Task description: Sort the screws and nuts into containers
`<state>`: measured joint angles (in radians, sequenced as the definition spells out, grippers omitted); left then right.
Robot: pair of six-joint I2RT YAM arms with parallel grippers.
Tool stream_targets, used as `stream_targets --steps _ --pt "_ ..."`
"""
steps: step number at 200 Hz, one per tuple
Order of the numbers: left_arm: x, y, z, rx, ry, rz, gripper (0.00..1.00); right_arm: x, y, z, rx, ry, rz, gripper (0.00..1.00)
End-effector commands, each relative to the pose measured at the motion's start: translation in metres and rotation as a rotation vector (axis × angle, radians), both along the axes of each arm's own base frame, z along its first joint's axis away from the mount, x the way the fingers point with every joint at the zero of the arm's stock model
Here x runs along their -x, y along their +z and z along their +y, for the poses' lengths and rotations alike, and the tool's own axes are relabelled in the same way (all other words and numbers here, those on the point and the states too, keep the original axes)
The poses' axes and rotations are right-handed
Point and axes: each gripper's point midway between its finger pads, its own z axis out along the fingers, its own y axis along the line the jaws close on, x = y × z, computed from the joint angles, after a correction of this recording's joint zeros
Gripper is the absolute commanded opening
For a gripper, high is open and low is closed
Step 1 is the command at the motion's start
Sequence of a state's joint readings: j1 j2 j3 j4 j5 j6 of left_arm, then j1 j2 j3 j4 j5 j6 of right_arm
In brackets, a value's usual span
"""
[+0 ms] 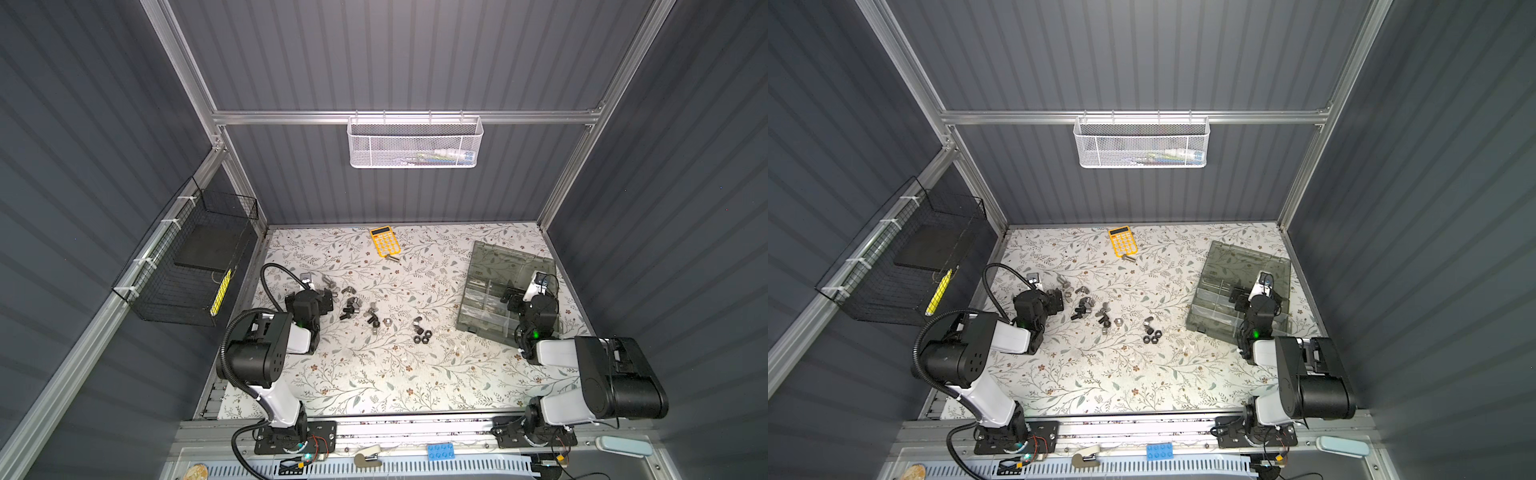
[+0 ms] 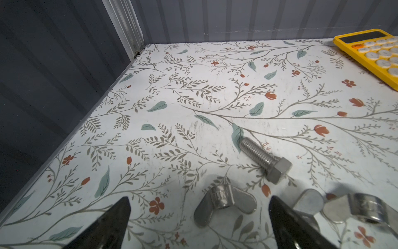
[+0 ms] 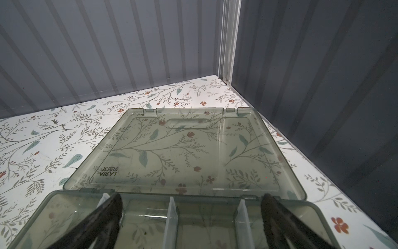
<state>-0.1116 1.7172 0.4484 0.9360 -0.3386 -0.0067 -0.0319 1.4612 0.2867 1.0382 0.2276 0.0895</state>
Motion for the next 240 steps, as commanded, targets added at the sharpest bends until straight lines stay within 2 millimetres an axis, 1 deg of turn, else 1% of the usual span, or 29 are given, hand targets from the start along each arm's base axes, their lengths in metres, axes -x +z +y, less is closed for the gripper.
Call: stream_targets --steps 1,68,75,81,91,106,124,134,137,148,150,151,157,169,182,195,203,204,207,219,230,240 --pt "-0.004 0.004 -0.001 -0.003 -0.011 -0.008 1.0 -0.003 0.003 0.002 -0.001 0.01 -0.007 0.99" --pt "-0.003 0.003 0.0 -0.004 -0.009 -0.002 1.0 -0.002 0.004 0.002 -0.001 0.009 -0.01 0.99" --pt "-0.003 0.007 0.0 -0.005 -0.004 -0.015 1.0 -0.001 0.007 -0.001 -0.003 -0.012 -0.022 0.99" --pt "-0.004 0.01 0.0 -0.006 -0.002 -0.016 1.0 0.001 0.007 -0.002 -0.013 -0.019 -0.008 0.99" --pt "-0.006 0.014 0.0 -0.013 -0.008 0.021 1.0 0.001 0.006 -0.001 -0.012 -0.012 0.007 0.99" --pt "-0.01 0.022 -0.001 -0.015 -0.007 0.073 1.0 0.002 0.009 0.0 0.001 -0.006 -0.033 0.99" --pt "-0.011 0.032 -0.008 -0.009 -0.036 0.116 1.0 0.006 0.013 0.005 0.011 0.012 -0.049 0.99" --pt "-0.009 0.043 -0.014 -0.018 -0.045 0.123 1.0 0.006 0.019 0.006 0.026 0.007 -0.056 0.99" --pt "-0.009 0.047 -0.017 -0.024 -0.05 0.121 1.0 0.006 0.019 0.004 0.029 -0.011 -0.044 0.99" --pt "-0.006 0.062 -0.03 -0.028 -0.078 0.113 1.0 0.004 0.03 0.0 0.033 -0.042 -0.005 0.99" --pt "-0.005 0.065 -0.033 -0.025 -0.089 0.11 1.0 0.004 0.035 -0.001 0.032 -0.049 -0.007 0.99" --pt "-0.005 0.067 -0.034 -0.024 -0.094 0.108 1.0 0.004 0.033 -0.001 0.031 -0.051 0.005 0.99" --pt "-0.004 0.077 -0.045 -0.011 -0.134 0.097 1.0 0.005 0.039 -0.004 0.025 -0.073 0.03 0.99" --pt "-0.002 0.093 -0.067 0.022 -0.2 0.099 1.0 0.007 0.056 -0.017 -0.005 -0.164 0.013 0.99" --pt "0.0 0.106 -0.088 0.073 -0.242 0.131 1.0 0.012 0.068 -0.027 -0.021 -0.23 -0.004 0.99" --pt "0.003 0.111 -0.107 0.147 -0.278 0.168 1.0 0.021 0.077 -0.036 -0.111 -0.32 -0.02 0.99" --pt "0.004 0.113 -0.117 0.197 -0.288 0.19 1.0 0.021 0.075 -0.034 -0.155 -0.324 0.007 0.99" --pt "0.004 0.113 -0.118 0.201 -0.287 0.192 1.0 0.022 0.08 -0.034 -0.161 -0.318 -0.001 0.99" --pt "0.004 0.113 -0.122 0.215 -0.288 0.2 1.0 0.023 0.083 -0.031 -0.174 -0.306 0.0 0.99" --pt "0.003 0.116 -0.137 0.244 -0.286 0.22 1.0 0.022 0.084 -0.024 -0.229 -0.271 0.035 0.99" --pt "0.003 0.119 -0.159 0.228 -0.311 0.234 1.0 0.022 0.084 -0.019 -0.276 -0.258 0.072 0.99" --pt "0.003 0.122 -0.185 0.186 -0.355 0.237 1.0 0.023 0.081 -0.016 -0.298 -0.251 0.11 0.99"
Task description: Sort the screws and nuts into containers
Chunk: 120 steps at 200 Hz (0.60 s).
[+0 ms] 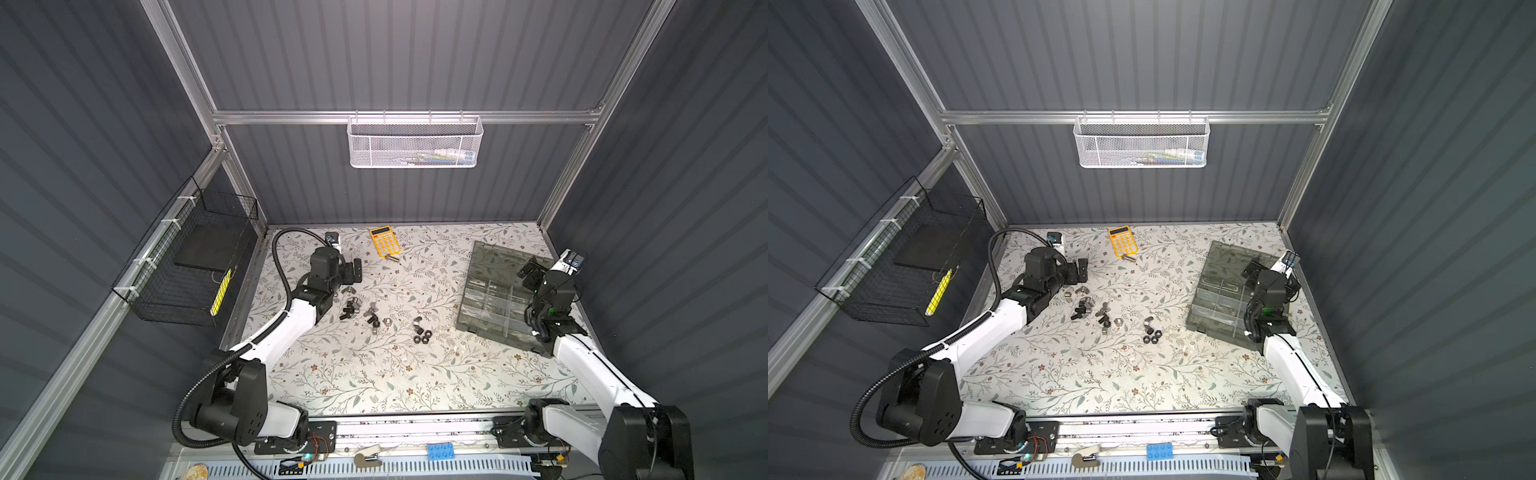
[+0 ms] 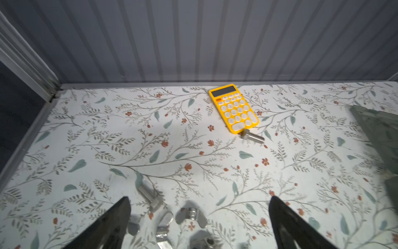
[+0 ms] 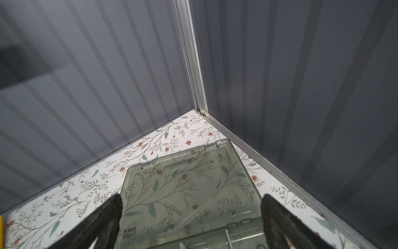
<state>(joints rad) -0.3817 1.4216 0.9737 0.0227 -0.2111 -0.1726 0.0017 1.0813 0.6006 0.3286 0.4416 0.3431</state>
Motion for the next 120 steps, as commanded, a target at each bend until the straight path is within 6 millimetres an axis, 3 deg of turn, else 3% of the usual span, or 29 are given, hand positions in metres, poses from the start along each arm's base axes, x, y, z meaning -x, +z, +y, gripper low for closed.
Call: stream_targets --steps 1,22,53,59,85,120 --pt "0.012 -0.021 -0.045 -0.02 -0.061 0.131 1.0 0.012 -0.031 0.005 -0.141 -0.006 0.173 0.99" --pt "0.013 -0.027 -0.106 -0.06 -0.183 0.155 1.0 0.022 -0.039 -0.002 -0.18 -0.061 0.25 0.99" --pt "0.031 -0.05 -0.185 -0.074 -0.334 0.27 1.0 0.046 -0.073 -0.01 -0.28 -0.113 0.412 0.99" --pt "0.03 -0.041 -0.201 -0.051 -0.354 0.259 1.0 0.052 -0.079 -0.013 -0.297 -0.123 0.434 0.99" --pt "0.052 -0.056 -0.23 -0.006 -0.393 0.326 1.0 0.071 -0.1 -0.024 -0.376 -0.135 0.475 0.99" --pt "0.071 -0.058 -0.246 0.088 -0.425 0.356 1.0 0.091 -0.119 -0.04 -0.475 -0.187 0.523 0.99"
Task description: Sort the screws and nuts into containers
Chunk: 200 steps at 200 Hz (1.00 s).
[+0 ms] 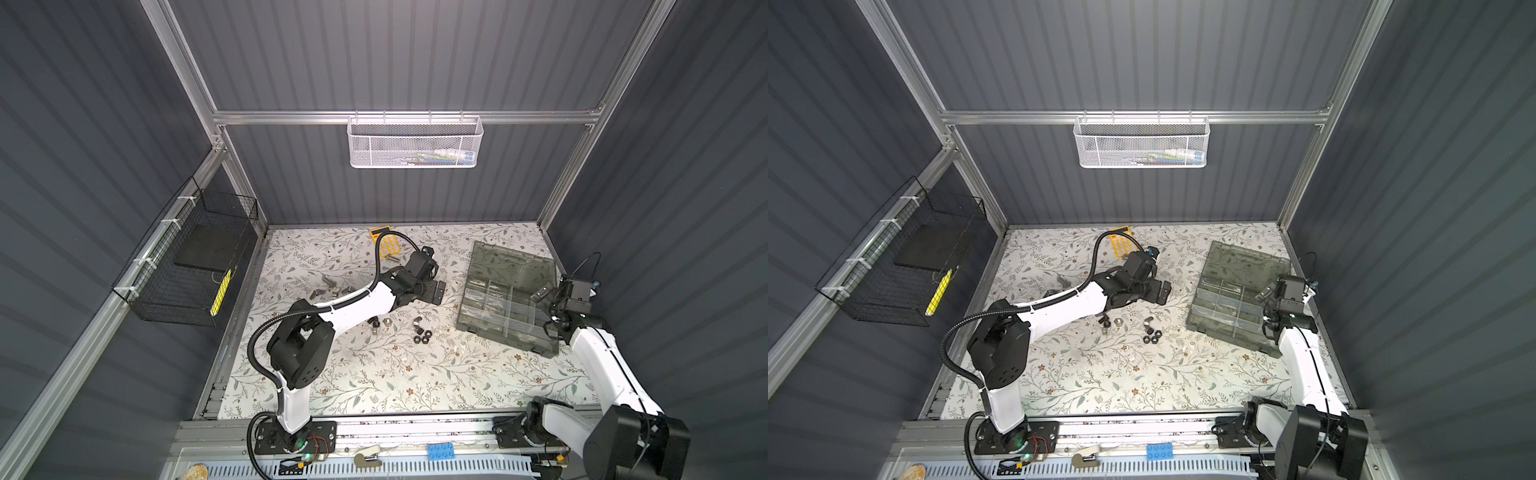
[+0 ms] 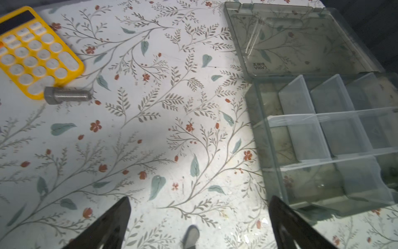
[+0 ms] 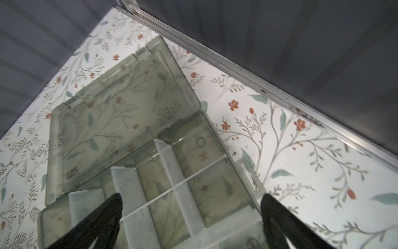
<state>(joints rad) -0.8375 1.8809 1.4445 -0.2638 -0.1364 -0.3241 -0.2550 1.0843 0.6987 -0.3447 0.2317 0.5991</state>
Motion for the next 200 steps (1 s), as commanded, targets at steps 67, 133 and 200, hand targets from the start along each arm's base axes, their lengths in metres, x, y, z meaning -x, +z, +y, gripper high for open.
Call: stream_targets --steps 67,133,200 --pt "0.034 0.001 -0.001 0.081 -0.035 0.152 1.0 0.015 -0.05 -0.015 -0.123 -0.031 0.19 0.99" --pt "0.037 0.01 -0.005 0.125 -0.038 0.156 1.0 -0.009 -0.063 0.008 -0.228 0.13 0.159 0.99" --pt "0.03 0.018 0.013 0.141 -0.003 0.159 1.0 -0.038 -0.07 0.029 -0.163 0.25 0.235 0.99"
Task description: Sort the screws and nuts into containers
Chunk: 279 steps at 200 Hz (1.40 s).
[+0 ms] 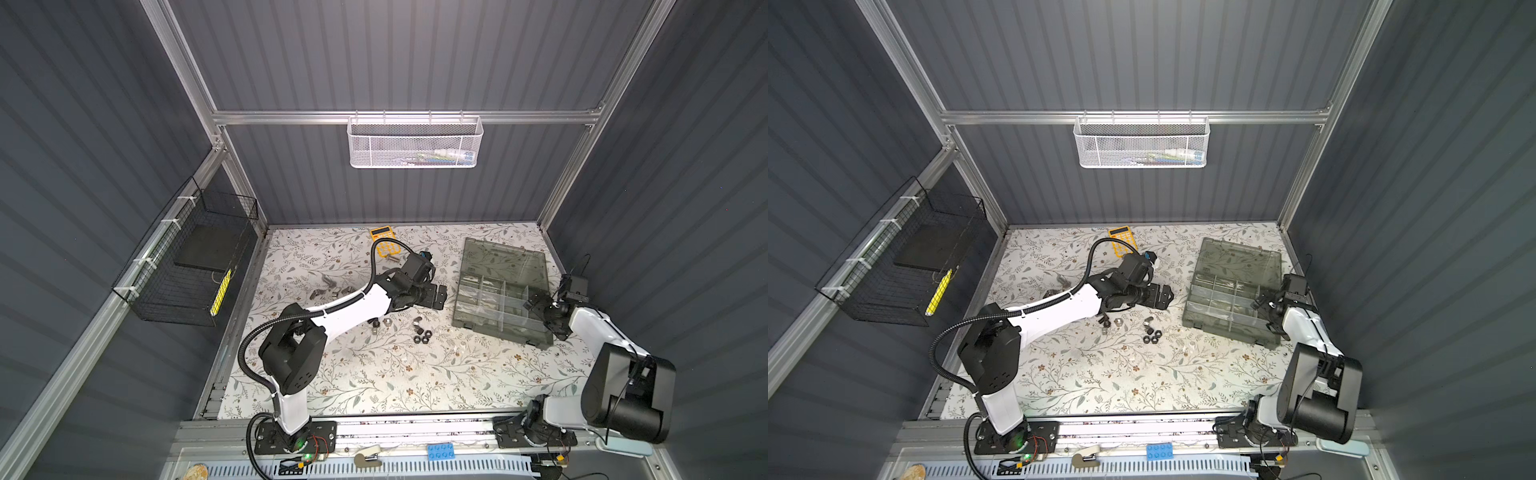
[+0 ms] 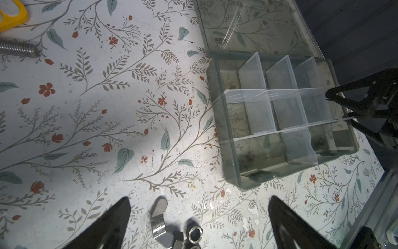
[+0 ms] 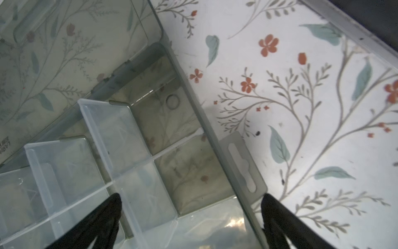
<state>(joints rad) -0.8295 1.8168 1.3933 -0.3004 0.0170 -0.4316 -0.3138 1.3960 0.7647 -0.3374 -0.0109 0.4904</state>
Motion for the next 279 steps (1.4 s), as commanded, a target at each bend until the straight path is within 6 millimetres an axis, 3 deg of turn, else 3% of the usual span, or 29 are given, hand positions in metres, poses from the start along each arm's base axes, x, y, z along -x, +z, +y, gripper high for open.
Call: stream_targets --steps 1,56,108,159,186,205,234,251,279 --pt "0.0 0.015 0.014 0.033 0.023 0.009 1.0 -0.016 0.001 0.012 0.026 0.083 0.023 0.99" --pt "-0.009 0.01 0.043 0.054 0.083 0.046 1.0 -0.07 0.015 0.03 0.154 0.23 0.041 0.99" --pt "-0.017 0.012 0.066 0.069 0.132 0.06 1.0 -0.102 0.019 0.051 0.26 0.381 0.07 0.99" --pt "-0.02 0.016 0.076 0.056 0.148 0.044 1.0 -0.115 0.017 0.079 0.253 0.455 0.074 0.99" --pt "-0.018 0.018 0.075 0.065 0.141 0.048 1.0 -0.114 0.037 0.086 0.22 0.45 0.029 0.99" --pt "-0.017 0.017 0.071 0.077 0.124 0.057 1.0 -0.104 0.05 0.075 0.251 0.414 0.029 0.99" --pt "-0.016 0.018 0.065 0.105 0.113 0.079 1.0 -0.081 0.059 0.037 0.245 0.273 0.033 0.99" --pt "-0.015 0.016 0.063 0.116 0.108 0.086 1.0 -0.067 0.049 0.009 0.195 0.177 0.039 0.99" --pt "-0.015 0.017 0.06 0.123 0.099 0.094 1.0 -0.064 0.024 0.0 0.074 0.151 0.062 0.99"
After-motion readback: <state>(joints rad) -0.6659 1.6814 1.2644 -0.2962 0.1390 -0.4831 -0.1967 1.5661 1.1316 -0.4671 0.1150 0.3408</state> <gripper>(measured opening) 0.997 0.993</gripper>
